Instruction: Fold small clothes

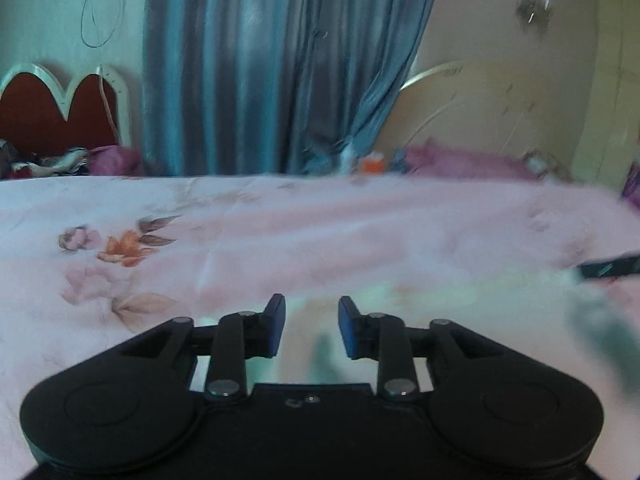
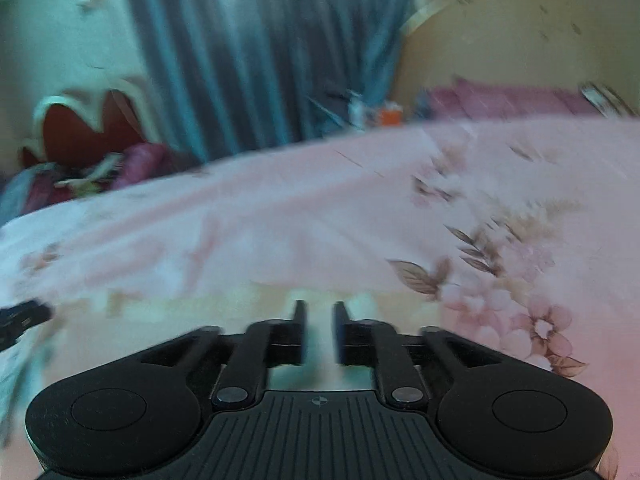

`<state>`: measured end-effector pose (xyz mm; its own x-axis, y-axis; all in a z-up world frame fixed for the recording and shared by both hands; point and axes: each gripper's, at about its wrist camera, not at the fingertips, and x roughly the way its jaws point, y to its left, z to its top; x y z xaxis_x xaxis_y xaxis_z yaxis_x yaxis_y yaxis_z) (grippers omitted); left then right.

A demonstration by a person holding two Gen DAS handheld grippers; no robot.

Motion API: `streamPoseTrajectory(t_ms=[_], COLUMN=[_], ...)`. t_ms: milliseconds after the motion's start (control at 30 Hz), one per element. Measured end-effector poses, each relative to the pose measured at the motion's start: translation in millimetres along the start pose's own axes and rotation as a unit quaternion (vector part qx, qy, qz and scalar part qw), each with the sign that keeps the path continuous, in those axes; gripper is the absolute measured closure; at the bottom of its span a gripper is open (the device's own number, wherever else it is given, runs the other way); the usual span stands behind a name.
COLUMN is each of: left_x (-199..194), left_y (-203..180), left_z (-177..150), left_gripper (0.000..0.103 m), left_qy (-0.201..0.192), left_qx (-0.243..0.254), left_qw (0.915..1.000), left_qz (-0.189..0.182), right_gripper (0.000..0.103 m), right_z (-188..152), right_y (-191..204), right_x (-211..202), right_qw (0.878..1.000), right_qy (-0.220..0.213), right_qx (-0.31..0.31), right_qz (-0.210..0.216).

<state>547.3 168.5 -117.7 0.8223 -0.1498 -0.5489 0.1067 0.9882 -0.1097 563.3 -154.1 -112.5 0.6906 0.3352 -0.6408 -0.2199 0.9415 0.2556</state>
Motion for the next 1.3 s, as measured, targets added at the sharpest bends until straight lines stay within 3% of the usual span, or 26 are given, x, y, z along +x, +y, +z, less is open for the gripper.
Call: streamPoseTrajectory(t_ms=[33, 133, 200, 300, 400, 433, 533, 600, 700, 800, 900, 1000, 1100, 1300], left_x=[-9, -18, -13, 2, -5, -9, -24, -36, -41, -31, -32, -52, -42, -81], left_y=[-12, -49, -66, -68, -39, -27, -11, -22, -54, -80, -81, -74, -82, -71], left_z=[-5, -22, -32, -41, -43, -45, -45, -43, -48, -60, -61, -57, -74, -81], left_gripper=[0.070, 0.069, 0.069, 0.069, 0.070, 0.071, 0.071, 0.068, 0.066, 0.064, 0.065, 0.062, 0.062, 0.062], left_qy=[0.000, 0.021, 0.038, 0.061, 0.052, 0.051, 0.051, 0.034, 0.034, 0.066, 0.073, 0.050, 0.090, 0.059], left_qx=[-0.002, 0.015, 0.016, 0.019, 0.002, -0.007, -0.032, -0.026, -0.003, 0.028, 0.040, 0.027, 0.051, 0.017], left_qw=[0.9997, 0.9972, 0.9957, 0.9955, 0.9982, 0.9986, 0.9981, 0.9990, 0.9983, 0.9959, 0.9956, 0.9974, 0.9942, 0.9977], left_qz=[-0.025, -0.070, -0.083, -0.070, -0.029, -0.014, -0.007, -0.012, -0.048, -0.055, -0.043, -0.045, -0.027, -0.030], right_gripper=[0.054, 0.054, 0.054, 0.055, 0.055, 0.055, 0.055, 0.055, 0.055, 0.055, 0.055, 0.055, 0.055, 0.055], right_z=[-7, -26, -40, -51, -50, -49, -46, -47, -60, -79, -82, -84, -101, -105], right_y=[12, 43, 60, 65, 31, 13, 1, 21, 58, 75, 75, 76, 78, 81], right_x=[-8, -10, -6, 1, -5, -8, -23, -40, -40, -23, -29, -52, -41, -82], right_qw=[1.000, 0.995, 0.991, 0.990, 0.993, 0.994, 0.997, 0.998, 0.993, 0.988, 0.989, 0.990, 0.986, 0.991], right_qy=[0.000, 0.030, 0.050, 0.059, 0.037, 0.042, 0.041, 0.023, 0.039, 0.081, 0.078, 0.059, 0.100, 0.060], right_qx=[-0.020, -0.065, -0.091, -0.118, -0.091, -0.061, -0.038, -0.061, -0.108, -0.132, -0.128, -0.120, -0.134, -0.116], right_qz=[0.024, 0.076, 0.087, 0.056, -0.066, -0.077, -0.055, -0.014, 0.038, 0.026, 0.014, 0.035, 0.014, 0.027])
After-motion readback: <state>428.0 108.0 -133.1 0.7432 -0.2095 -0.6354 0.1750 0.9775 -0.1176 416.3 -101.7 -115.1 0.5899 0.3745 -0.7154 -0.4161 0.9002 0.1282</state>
